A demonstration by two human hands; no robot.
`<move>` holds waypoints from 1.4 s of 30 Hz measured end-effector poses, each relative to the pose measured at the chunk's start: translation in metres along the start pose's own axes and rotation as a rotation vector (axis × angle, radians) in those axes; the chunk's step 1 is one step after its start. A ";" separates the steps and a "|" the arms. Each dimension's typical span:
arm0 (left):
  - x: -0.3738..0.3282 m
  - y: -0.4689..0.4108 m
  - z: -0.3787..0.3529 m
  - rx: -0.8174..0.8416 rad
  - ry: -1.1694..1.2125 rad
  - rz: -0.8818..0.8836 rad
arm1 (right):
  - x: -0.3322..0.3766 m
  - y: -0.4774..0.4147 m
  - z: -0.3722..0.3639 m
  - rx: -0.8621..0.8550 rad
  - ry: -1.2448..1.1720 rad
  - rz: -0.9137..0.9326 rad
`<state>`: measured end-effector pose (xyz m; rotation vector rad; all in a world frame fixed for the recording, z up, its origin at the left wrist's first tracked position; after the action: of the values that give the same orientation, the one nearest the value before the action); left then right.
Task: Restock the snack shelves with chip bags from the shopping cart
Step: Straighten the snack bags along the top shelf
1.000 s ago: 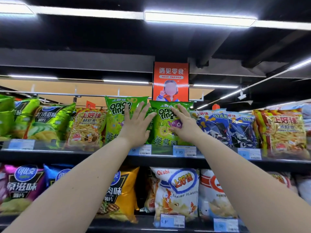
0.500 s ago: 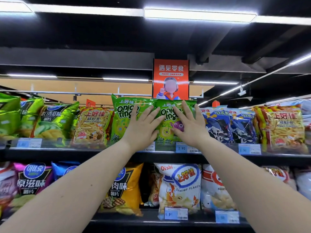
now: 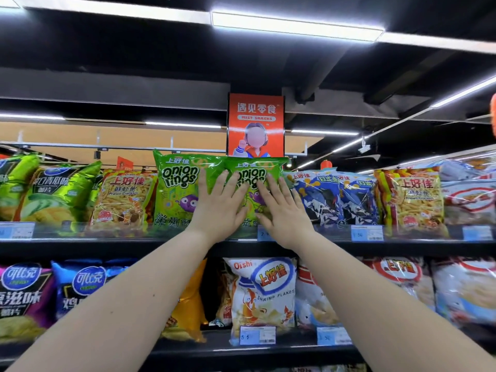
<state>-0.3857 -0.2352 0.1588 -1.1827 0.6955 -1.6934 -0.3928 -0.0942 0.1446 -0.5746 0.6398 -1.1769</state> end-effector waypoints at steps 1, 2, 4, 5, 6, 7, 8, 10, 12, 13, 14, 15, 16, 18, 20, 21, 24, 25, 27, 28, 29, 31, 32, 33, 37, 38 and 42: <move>-0.004 0.000 0.004 -0.049 0.001 0.003 | -0.003 0.005 0.002 -0.026 -0.004 0.020; -0.008 -0.001 0.007 -0.079 0.001 0.012 | -0.006 0.010 0.006 -0.064 0.013 0.040; -0.020 -0.007 0.015 -0.112 0.011 0.015 | -0.019 0.019 0.016 -0.159 0.053 0.053; -0.027 -0.011 0.018 -0.120 0.019 0.000 | -0.029 0.023 0.022 -0.186 0.035 0.028; -0.035 -0.016 0.021 -0.128 0.023 -0.035 | -0.043 0.027 0.026 -0.199 0.007 -0.015; -0.046 -0.021 0.023 -0.145 0.021 -0.084 | -0.057 0.032 0.030 -0.206 -0.016 -0.057; -0.057 -0.026 0.022 -0.160 0.019 -0.136 | -0.072 0.037 0.033 -0.220 -0.029 -0.095; -0.077 -0.035 0.019 -0.142 0.043 -0.206 | -0.101 0.048 0.033 -0.229 -0.036 -0.139; -0.097 -0.042 0.013 -0.085 0.027 -0.254 | -0.119 0.056 0.026 -0.148 -0.015 -0.122; -0.105 -0.044 0.007 -0.041 0.009 -0.265 | -0.126 0.059 0.019 -0.075 0.003 -0.107; -0.108 -0.047 -0.001 0.010 0.000 -0.250 | -0.131 0.060 0.012 0.005 0.023 -0.096; -0.107 -0.048 -0.005 0.022 0.002 -0.222 | -0.136 0.061 0.005 0.074 0.047 -0.090; -0.104 -0.048 -0.007 0.009 0.005 -0.192 | -0.139 0.060 -0.001 0.124 0.067 -0.092; -0.099 -0.046 -0.015 -0.021 0.018 -0.155 | -0.143 0.057 -0.009 0.179 0.081 -0.112; -0.099 -0.043 -0.022 -0.049 0.013 -0.162 | -0.142 0.054 -0.015 0.199 0.068 -0.136; -0.100 -0.041 -0.024 -0.064 0.004 -0.173 | -0.141 0.054 -0.017 0.193 0.062 -0.147; -0.102 -0.041 -0.025 -0.078 0.029 -0.188 | -0.130 0.054 -0.015 0.088 0.044 -0.129; -0.102 -0.041 -0.026 -0.089 0.035 -0.191 | -0.124 0.054 -0.014 0.062 0.036 -0.108; -0.101 -0.041 -0.027 -0.096 0.045 -0.198 | -0.113 0.051 -0.018 0.094 0.036 -0.085; -0.101 -0.040 -0.028 -0.096 0.050 -0.205 | -0.109 0.049 -0.020 0.129 0.055 -0.092; -0.101 -0.039 -0.027 -0.095 0.054 -0.212 | -0.107 0.047 -0.023 0.159 0.077 -0.106; -0.100 -0.038 -0.024 -0.085 0.067 -0.222 | -0.105 0.046 -0.024 0.185 0.102 -0.124; -0.100 -0.036 -0.021 -0.087 0.077 -0.229 | -0.105 0.047 -0.022 0.171 0.097 -0.127; -0.100 -0.033 -0.018 -0.098 0.090 -0.235 | -0.105 0.049 -0.020 0.134 0.079 -0.126; -0.097 -0.015 -0.003 -0.200 0.175 -0.240 | -0.099 0.070 -0.001 -0.190 -0.030 -0.075; -0.094 -0.008 0.000 -0.218 0.185 -0.231 | -0.093 0.076 0.002 -0.253 -0.052 -0.058; -0.082 0.008 0.006 -0.239 0.167 -0.197 | -0.070 0.081 0.006 -0.336 -0.137 0.008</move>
<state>-0.3683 -0.1637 0.1221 -1.3203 0.9303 -1.9307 -0.3538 -0.0039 0.1026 -0.9276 0.7260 -1.0184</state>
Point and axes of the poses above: each hand's wrist, its own y-axis away from the middle knuckle, its own z-axis out of the back of the hand, x = y × z, the point moved 7 cm from there along -y, towards the middle knuckle, and after that the axes turned 6 degrees about x, right-handed, at the moved point
